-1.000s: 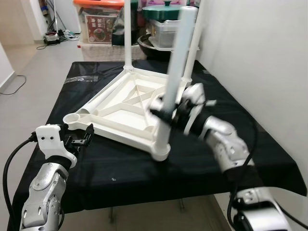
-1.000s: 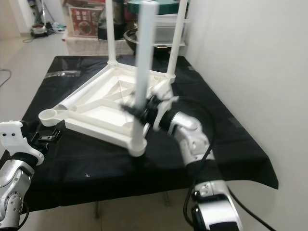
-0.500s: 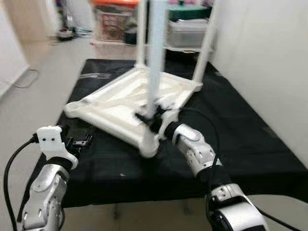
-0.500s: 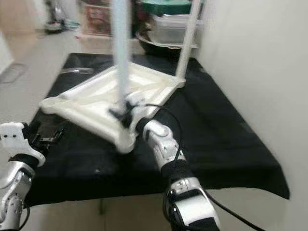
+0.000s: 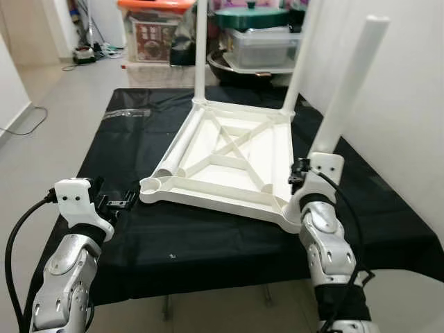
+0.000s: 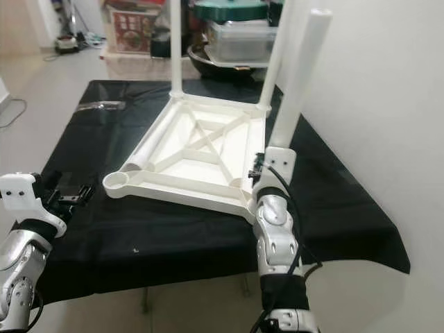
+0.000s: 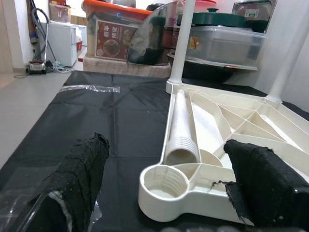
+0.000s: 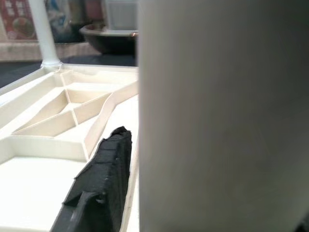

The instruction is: Building children table

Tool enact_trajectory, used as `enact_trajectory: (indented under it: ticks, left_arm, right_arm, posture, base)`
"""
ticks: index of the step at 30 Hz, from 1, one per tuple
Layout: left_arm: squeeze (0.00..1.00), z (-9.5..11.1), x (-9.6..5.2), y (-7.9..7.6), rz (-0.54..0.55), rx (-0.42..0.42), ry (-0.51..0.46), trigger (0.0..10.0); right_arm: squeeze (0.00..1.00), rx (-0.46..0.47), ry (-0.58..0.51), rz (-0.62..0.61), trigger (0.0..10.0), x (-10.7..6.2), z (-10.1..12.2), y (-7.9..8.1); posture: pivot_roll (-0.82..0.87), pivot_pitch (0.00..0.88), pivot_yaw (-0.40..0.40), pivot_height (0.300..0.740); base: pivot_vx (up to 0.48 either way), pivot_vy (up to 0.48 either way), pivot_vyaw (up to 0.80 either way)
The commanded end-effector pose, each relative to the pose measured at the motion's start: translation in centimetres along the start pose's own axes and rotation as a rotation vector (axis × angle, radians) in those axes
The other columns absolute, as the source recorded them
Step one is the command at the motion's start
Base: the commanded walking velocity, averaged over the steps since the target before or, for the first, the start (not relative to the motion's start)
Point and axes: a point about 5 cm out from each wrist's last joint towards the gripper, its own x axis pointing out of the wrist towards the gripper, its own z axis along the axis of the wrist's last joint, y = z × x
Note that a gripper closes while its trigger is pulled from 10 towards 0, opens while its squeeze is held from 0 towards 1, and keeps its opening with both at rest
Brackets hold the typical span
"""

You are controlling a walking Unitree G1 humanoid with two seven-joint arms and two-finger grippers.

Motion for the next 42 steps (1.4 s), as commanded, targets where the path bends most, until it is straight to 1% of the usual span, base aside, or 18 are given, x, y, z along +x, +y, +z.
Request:
enact_trajectory:
  ticks: [1, 4, 8, 10, 18, 21, 22, 24, 25, 26, 27, 34, 36, 37, 38, 39, 41, 42]
  left_arm:
    - [0.0, -0.3, 0.0, 0.2, 0.004, -0.01, 0.014, 10.0]
    - [0.0, -0.4, 0.0, 0.3, 0.012, -0.011, 0.011, 10.0]
    - [0.0, -0.4, -0.1, 0.3, 0.016, -0.012, 0.008, 10.0]
    - [0.0, -0.4, -0.1, 0.3, 0.016, -0.013, 0.008, 10.0]
    - [0.0, -0.5, 0.0, -0.2, -0.004, -0.014, 0.013, 10.0]
    - [0.0, -0.5, 0.0, -0.2, -0.004, -0.014, 0.012, 10.0]
    - [0.0, -0.5, -0.1, -0.2, 0.004, -0.014, 0.009, 10.0]
    - [0.0, -0.5, -0.1, -0.2, 0.007, -0.014, 0.007, 10.0]
    - [0.0, -0.5, -0.3, -0.1, 0.012, -0.013, 0.005, 10.0]
    - [0.0, -0.5, -0.3, -0.1, 0.012, -0.013, 0.005, 10.0]
    - [0.0, -0.5, -0.3, -0.1, 0.015, -0.013, 0.005, 10.0]
    - [0.0, -0.3, -0.7, 0.1, 0.016, -0.013, 0.005, 10.0]
    - [0.0, -0.3, -0.6, 0.0, 0.014, -0.014, 0.006, 10.0]
    - [0.0, -0.2, -0.6, 0.0, 0.011, -0.013, 0.006, 10.0]
    - [0.0, -0.2, -0.5, 0.0, 0.01, -0.013, 0.006, 10.0]
    - [0.0, -0.2, -0.5, 0.0, 0.01, -0.013, 0.006, 10.0]
    - [0.0, -0.1, -0.5, 0.0, 0.012, -0.012, 0.004, 10.0]
    - [0.0, -0.1, -0.5, 0.0, 0.012, -0.012, 0.004, 10.0]
  right_arm:
    - [0.0, 0.025, -0.002, 0.086, 10.0, 0.5, 0.6, 1.5]
    - [0.0, 0.073, -0.096, 0.219, 10.0, 1.5, 3.8, 2.5]
    - [0.0, 0.063, -0.182, 0.318, 10.0, 1.9, 5.8, 2.4]
    - [0.0, 0.054, -0.2, 0.349, 10.0, 1.9, 6.0, 2.4]
    - [0.0, 0.084, -0.126, 0.952, 10.0, 1.3, 5.2, 4.2]
    - [0.0, 0.073, -0.118, 1.008, 10.0, 1.0, 5.0, 4.7]
    - [0.0, 0.048, -0.101, 1.081, 10.0, 0.7, 4.3, 6.5]
    - [0.0, 0.038, -0.099, 1.1, 10.0, 0.5, 4.0, 7.3]
    - [0.0, 0.049, -0.106, 1.129, 4.0, 0.2, 3.9, 8.3]
    - [0.0, 0.049, -0.106, 1.129, 4.0, 0.2, 3.9, 8.3]
    - [0.0, 0.06, -0.114, 1.151, 0.0, 0.1, 3.9, 8.8]
    - [0.0, 0.121, -0.153, 1.249, 0.0, -1.0, 4.3, 9.2]
    - [0.0, 0.118, -0.142, 1.184, 0.0, -0.7, 4.0, 8.8]
    - [0.0, 0.075, -0.076, 0.914, 0.0, 0.9, 3.1, 7.8]
    - [0.0, 0.077, 0.038, 0.493, 0.0, 2.9, 1.6, 4.9]
    - [0.0, 0.077, 0.038, 0.493, 0.0, 2.9, 1.6, 4.9]
    - [0.0, 0.032, 0.201, -0.087, 0.0, 3.4, -1.4, -0.5]
    - [0.0, 0.032, 0.201, -0.087, 0.0, 3.4, -1.4, -0.5]
  posture:
    - [0.04, 0.0, -0.078, 0.74]
    - [0.05, 0.0, -0.084, 0.74]
    - [0.05, 0.0, -0.091, 0.74]
    - [0.05, 0.0, -0.091, 0.74]
    - [0.06, 0.0, -0.087, 0.74]
    - [0.06, 0.0, -0.087, 0.74]
    - [0.09, 0.0, -0.112, 0.74]
    - [0.09, 0.0, -0.115, 0.74]
    - [0.11, 0.0, -0.121, 0.74]
    - [0.11, 0.0, -0.121, 0.74]
    - [0.11, 0.0, -0.121, 0.74]
    - [0.09, 0.0, -0.112, 0.74]
    - [0.09, 0.0, -0.11, 0.74]
    - [0.08, 0.0, -0.106, 0.74]
    - [0.07, 0.0, -0.104, 0.74]
    - [0.07, 0.0, -0.104, 0.74]
    - [0.06, 0.0, -0.093, 0.74]
    - [0.06, 0.0, -0.093, 0.74]
  base:
    - [0.0, 0.0, 0.0]
    - [0.0, 0.0, 0.0]
    - [0.0, 0.0, 0.0]
    - [0.0, 0.0, 0.0]
    - [0.0, 0.0, 0.0]
    - [0.0, 0.0, 0.0]
    - [0.0, 0.0, 0.0]
    - [0.0, 0.0, 0.0]
    - [0.0, 0.0, 0.0]
    - [0.0, 0.0, 0.0]
    - [0.0, 0.0, 0.0]
    - [0.0, 0.0, 0.0]
    - [0.0, 0.0, 0.0]
    - [0.0, 0.0, 0.0]
    - [0.0, 0.0, 0.0]
    - [0.0, 0.0, 0.0]
    - [0.0, 0.0, 0.0]
    - [0.0, 0.0, 0.0]
